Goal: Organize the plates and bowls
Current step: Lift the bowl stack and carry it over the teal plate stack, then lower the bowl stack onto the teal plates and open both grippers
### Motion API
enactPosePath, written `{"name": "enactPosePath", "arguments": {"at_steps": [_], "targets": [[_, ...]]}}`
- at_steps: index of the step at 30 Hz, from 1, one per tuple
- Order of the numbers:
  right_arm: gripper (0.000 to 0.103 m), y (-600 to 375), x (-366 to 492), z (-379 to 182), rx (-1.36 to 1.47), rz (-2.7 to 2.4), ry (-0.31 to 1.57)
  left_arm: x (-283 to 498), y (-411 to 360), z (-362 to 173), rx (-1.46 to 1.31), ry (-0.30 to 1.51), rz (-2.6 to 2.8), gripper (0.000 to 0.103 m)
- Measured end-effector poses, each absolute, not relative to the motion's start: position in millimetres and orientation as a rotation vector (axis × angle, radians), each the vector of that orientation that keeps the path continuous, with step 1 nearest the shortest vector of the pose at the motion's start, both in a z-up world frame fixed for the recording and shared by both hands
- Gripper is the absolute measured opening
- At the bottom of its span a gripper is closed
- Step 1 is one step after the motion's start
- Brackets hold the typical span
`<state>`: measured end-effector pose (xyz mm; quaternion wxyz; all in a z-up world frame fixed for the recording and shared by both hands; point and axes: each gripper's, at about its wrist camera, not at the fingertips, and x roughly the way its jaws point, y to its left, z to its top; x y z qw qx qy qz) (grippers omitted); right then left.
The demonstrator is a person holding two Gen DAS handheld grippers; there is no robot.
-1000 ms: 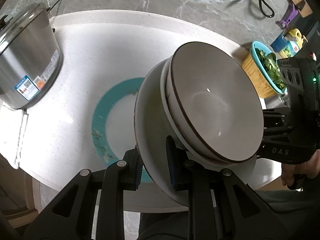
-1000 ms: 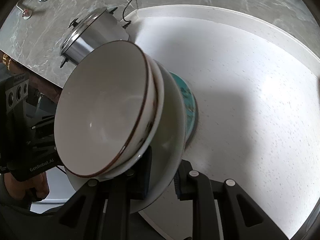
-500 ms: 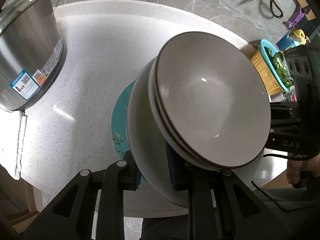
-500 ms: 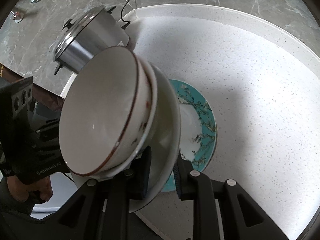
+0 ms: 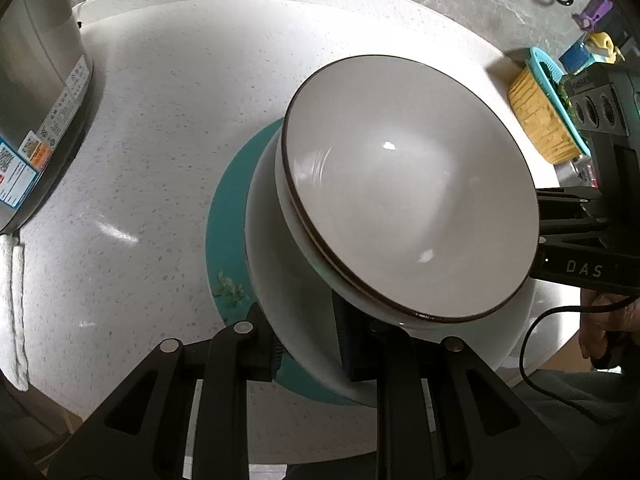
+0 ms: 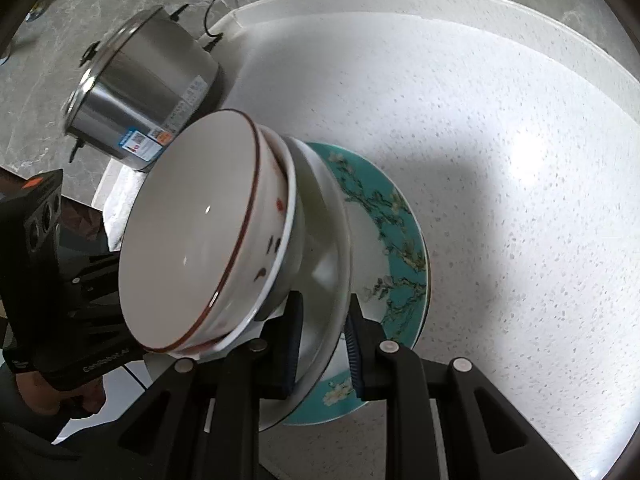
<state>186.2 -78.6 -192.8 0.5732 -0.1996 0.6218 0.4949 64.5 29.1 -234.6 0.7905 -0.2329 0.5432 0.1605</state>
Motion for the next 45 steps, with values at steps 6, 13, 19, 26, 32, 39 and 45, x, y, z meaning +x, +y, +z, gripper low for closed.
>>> {"name": "enactPosePath", "arguments": {"at_steps": [6, 13, 19, 26, 32, 39, 45], "targets": [[0.023, -77, 187, -201, -0.465, 1.149, 1.463, 70, 36, -246, -0.487, 1.181, 0.343, 0.018], [0.023, -75, 183, -204, -0.485, 1.142, 1.445, 73, 36, -255, -0.476, 1.187, 0.342, 0.018], [0.022, -73, 181, -208, -0.5, 1.133, 1.435, 76, 32, -255, -0.471, 1.183, 0.343, 0.018], [0.022, -74, 179, -211, -0.496, 1.113, 1.436, 69, 27, -253, -0.473, 1.17, 0.34, 0.018], [0.023, -74, 175, -212, -0.498, 1.097, 1.426, 64, 28, -252, -0.465, 1.161, 0.333, 0.02], [0.023, -80, 174, -206, -0.475, 1.071, 1.398, 59, 27, -251, -0.448, 1.158, 0.314, 0.022], [0.036, -90, 177, -197, -0.447, 1.026, 1.365, 47, 25, -245, -0.441, 1.152, 0.312, 0.043]]}}
